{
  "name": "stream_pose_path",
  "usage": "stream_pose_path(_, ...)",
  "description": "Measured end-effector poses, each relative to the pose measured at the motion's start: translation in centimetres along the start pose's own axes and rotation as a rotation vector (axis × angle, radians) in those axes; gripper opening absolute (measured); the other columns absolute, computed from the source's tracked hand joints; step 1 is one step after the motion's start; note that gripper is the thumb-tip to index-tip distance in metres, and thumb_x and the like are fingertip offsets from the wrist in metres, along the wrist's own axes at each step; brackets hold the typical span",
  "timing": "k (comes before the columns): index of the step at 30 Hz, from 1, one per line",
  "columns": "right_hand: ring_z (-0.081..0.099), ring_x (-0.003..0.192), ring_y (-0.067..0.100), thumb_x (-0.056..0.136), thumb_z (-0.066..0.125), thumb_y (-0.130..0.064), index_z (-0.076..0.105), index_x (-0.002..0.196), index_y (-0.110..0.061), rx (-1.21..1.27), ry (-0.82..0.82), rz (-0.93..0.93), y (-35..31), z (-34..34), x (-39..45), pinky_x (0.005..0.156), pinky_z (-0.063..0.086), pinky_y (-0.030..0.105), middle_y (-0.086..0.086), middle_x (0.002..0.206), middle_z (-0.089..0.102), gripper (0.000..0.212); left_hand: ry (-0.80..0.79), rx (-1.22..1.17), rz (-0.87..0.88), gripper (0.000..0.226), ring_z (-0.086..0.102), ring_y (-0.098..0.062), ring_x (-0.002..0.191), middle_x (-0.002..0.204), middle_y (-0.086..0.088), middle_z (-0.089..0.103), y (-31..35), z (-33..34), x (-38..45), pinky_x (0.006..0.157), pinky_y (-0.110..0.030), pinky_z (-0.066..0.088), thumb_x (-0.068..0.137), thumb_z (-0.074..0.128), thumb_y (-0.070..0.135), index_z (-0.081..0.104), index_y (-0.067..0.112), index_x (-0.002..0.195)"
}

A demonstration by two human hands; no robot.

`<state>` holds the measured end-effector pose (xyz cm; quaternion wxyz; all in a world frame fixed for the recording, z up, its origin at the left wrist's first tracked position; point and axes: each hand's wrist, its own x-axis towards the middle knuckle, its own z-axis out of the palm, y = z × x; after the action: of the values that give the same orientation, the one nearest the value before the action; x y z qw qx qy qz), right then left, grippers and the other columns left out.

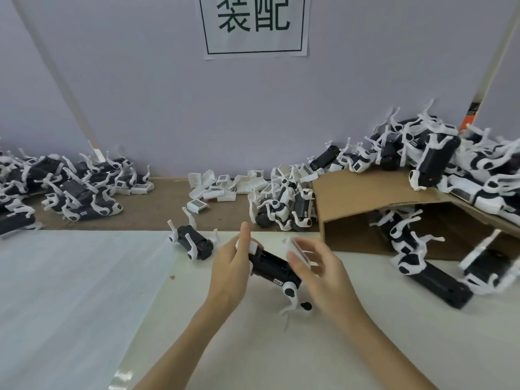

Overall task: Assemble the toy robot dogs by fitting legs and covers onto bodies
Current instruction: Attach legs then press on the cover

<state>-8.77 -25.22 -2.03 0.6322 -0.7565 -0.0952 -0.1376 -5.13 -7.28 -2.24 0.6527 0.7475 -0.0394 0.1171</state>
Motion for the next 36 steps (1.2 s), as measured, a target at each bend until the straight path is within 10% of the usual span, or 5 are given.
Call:
stream_pose_path(12, 0.041, 0.129, 0.007, 0.098, 0.063, -0.050, 0.034, 0.161, -0.025, -0.786, -0.131, -0.408, 1.4, 2.1, -1.2, 0.110, 0.037, 0.027, -0.014, 0.146, 0.048, 0.073, -0.083, 0.055, -0.018, 0.086, 0.057, -0.016, 0.060, 0.058, -0.001, 0.062, 0.7, 0.2, -0.3, 0.070, -0.035, 0.043, 0.104, 0.019, 0.074, 0.062, 0.007, 0.073)
stream_pose_path(18, 0.055, 0.125, 0.017, 0.088, 0.082, -0.016, 0.057, 0.136, -0.017, -0.753, 0.072, -0.485, 1.2, 2.1, -0.9, 0.105, 0.047, 0.033, -0.004, 0.135, 0.058, 0.054, -0.183, 0.156, -0.045, 0.073, 0.064, -0.017, 0.080, 0.075, 0.012, 0.064, 1.1, 0.1, -0.4, 0.079, -0.037, 0.049, 0.089, 0.040, 0.087, 0.062, 0.018, 0.095)
stream_pose_path(27, 0.061, 0.095, 0.022, 0.075, 0.093, -0.026, 0.071, 0.119, -0.013, -0.866, 0.222, -0.557, 1.2, 1.7, -0.6, 0.082, 0.055, 0.037, -0.003, 0.103, 0.063, 0.051, -0.107, 0.146, -0.085, 0.067, 0.068, -0.036, 0.083, 0.090, -0.019, 0.067, 1.6, 0.3, -0.6, 0.075, -0.050, 0.059, 0.103, 0.047, 0.069, 0.059, 0.003, 0.101)
stream_pose_path(36, 0.050, 0.091, 0.012, 0.069, 0.096, -0.029, 0.071, 0.111, -0.016, -0.859, 0.241, -0.605, 1.5, 1.3, -0.2, 0.079, 0.042, 0.026, -0.008, 0.098, 0.064, 0.050, -0.101, 0.114, -0.069, 0.066, 0.064, -0.023, 0.072, 0.081, -0.009, 0.062, 1.8, 0.6, -1.0, 0.072, -0.049, 0.058, 0.105, 0.050, 0.063, 0.057, -0.002, 0.095)
